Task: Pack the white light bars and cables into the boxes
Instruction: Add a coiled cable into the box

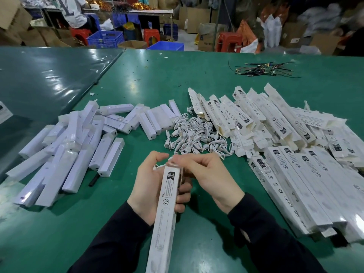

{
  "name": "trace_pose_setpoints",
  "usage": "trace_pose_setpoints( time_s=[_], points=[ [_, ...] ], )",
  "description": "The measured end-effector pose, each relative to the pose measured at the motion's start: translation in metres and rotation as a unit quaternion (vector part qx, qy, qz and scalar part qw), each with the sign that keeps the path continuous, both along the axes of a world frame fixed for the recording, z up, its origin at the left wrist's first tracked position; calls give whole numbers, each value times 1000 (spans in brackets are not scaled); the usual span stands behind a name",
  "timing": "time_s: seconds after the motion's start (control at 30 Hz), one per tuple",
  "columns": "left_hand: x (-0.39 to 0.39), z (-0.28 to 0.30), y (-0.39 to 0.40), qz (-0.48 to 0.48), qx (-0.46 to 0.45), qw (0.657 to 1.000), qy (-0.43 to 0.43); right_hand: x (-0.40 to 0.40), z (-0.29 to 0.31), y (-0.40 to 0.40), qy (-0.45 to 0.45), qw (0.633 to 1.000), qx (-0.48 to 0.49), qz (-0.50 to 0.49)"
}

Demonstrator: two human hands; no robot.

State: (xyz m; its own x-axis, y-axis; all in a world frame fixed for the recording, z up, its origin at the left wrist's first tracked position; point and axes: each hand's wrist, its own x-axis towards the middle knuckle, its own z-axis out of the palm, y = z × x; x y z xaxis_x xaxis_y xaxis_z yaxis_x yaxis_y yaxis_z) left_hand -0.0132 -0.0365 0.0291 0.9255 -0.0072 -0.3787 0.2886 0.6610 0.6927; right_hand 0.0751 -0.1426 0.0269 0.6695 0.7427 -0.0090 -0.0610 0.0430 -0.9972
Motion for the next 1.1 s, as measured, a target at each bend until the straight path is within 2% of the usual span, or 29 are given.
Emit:
trace_pose_setpoints(
  time_s=[0.57, 0.77, 0.9, 0.97, 1.1],
  points=[
    [5, -10, -3, -18, 51, 994, 93, -5, -8, 2, -34, 999, -41, 0],
    [4, -11, 1, 13, 62, 993, 96, -13, -8, 8, -11, 999, -47, 23],
    [2, -8, 5, 7, 31, 996, 88, -10, -2, 7, 34, 996, -45, 75],
    [2, -5, 6, 18, 25, 996, 87, -10, -1, 6, 2, 994, -47, 97],
    [5, -3, 7, 65, 52, 993, 86, -16, -7, 3, -151, 978, -72, 121]
  ],
)
